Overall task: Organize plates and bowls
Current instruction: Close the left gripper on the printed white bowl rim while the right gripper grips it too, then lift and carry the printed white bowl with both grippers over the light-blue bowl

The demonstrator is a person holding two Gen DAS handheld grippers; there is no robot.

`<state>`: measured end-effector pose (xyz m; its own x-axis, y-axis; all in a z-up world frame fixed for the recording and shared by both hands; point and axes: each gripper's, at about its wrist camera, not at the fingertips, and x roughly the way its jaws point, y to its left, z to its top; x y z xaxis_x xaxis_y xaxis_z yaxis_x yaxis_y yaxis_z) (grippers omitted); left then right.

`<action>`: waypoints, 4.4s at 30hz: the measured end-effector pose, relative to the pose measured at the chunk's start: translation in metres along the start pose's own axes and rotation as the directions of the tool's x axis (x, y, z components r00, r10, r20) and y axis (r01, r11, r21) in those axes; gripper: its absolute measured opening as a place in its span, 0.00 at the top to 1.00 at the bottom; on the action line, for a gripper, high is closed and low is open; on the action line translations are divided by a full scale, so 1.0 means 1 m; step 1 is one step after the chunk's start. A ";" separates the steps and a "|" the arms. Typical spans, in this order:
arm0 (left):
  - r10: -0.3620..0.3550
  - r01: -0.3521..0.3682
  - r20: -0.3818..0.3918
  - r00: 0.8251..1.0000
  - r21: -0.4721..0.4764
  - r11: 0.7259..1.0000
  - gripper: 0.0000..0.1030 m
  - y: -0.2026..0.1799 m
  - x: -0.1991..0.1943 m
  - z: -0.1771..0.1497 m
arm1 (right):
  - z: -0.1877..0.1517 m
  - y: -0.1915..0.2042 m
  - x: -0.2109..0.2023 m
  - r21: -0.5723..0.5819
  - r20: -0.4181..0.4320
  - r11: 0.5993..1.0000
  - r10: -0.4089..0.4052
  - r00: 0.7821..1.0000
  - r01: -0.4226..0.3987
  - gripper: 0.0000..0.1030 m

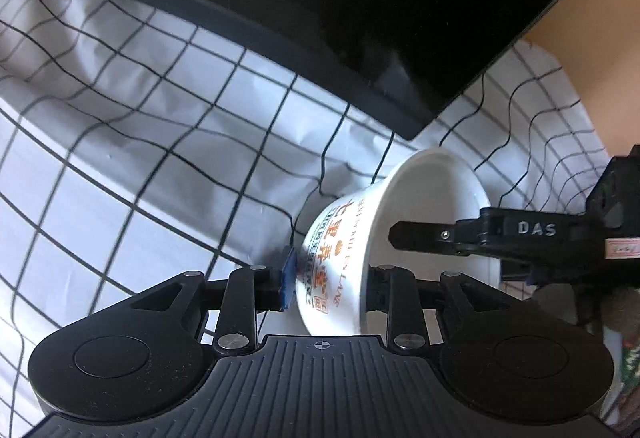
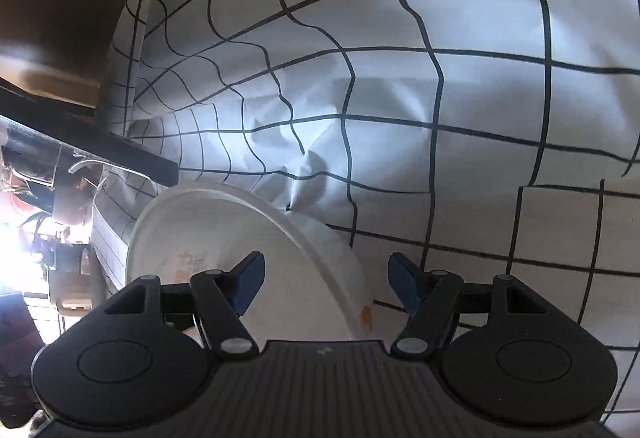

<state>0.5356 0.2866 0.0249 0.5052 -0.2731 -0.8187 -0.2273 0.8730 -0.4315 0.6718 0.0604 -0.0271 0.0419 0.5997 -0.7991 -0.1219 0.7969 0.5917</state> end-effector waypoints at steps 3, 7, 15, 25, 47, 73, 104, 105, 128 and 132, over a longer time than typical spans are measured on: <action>0.005 -0.005 -0.018 1.000 0.016 1.000 0.72 -0.002 0.007 -0.001 | -0.003 0.001 0.001 0.002 -0.020 1.000 -0.015 1.000 0.015 0.32; -0.008 0.008 -0.035 0.999 0.010 1.000 0.74 -0.001 0.013 -0.002 | -0.002 0.006 0.004 -0.013 -0.044 0.999 -0.036 0.998 0.036 0.32; -0.017 0.016 -0.038 0.999 -0.008 1.000 0.76 0.006 0.020 -0.006 | 0.006 0.010 0.007 -0.028 -0.087 1.000 -0.015 0.996 0.013 0.17; -0.003 0.005 -0.054 0.999 0.032 0.999 0.78 0.004 0.024 -0.004 | 0.011 0.019 0.015 -0.120 -0.157 0.992 0.022 0.987 -0.041 0.00; 0.037 -0.036 -0.110 0.993 0.005 0.999 0.83 -0.009 0.036 -0.007 | -0.027 0.046 -0.027 -0.207 0.092 0.927 -0.300 0.949 0.313 0.23; -0.064 0.069 -0.028 0.998 0.256 0.964 0.81 -0.189 -0.055 -0.040 | -0.103 -0.006 -0.238 -0.042 0.303 0.977 -0.189 0.934 0.211 0.25; 0.040 0.169 -0.361 0.932 0.528 0.832 0.81 -0.350 0.022 -0.251 | -0.266 -0.200 -0.330 0.178 0.262 0.941 -0.327 0.908 0.287 0.21; 0.029 0.181 -0.368 0.929 0.523 0.833 0.81 -0.348 0.024 -0.250 | -0.263 -0.200 -0.327 0.172 0.267 0.936 -0.344 0.900 0.307 0.21; -0.085 0.245 -0.333 0.939 0.474 0.846 0.70 -0.337 0.006 -0.229 | -0.249 -0.212 -0.334 0.210 0.304 0.893 -0.446 0.842 0.397 0.21; -0.026 0.196 -0.292 0.956 0.571 0.797 0.70 -0.355 0.015 -0.236 | -0.244 -0.212 -0.334 0.205 0.307 0.883 -0.468 0.829 0.422 0.21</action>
<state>0.4274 -0.1231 0.0760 0.2459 -0.4021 -0.8820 0.3936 0.8729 -0.2882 0.4422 -0.3266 0.0884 0.3962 0.1467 -0.9064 0.1137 0.9717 0.2070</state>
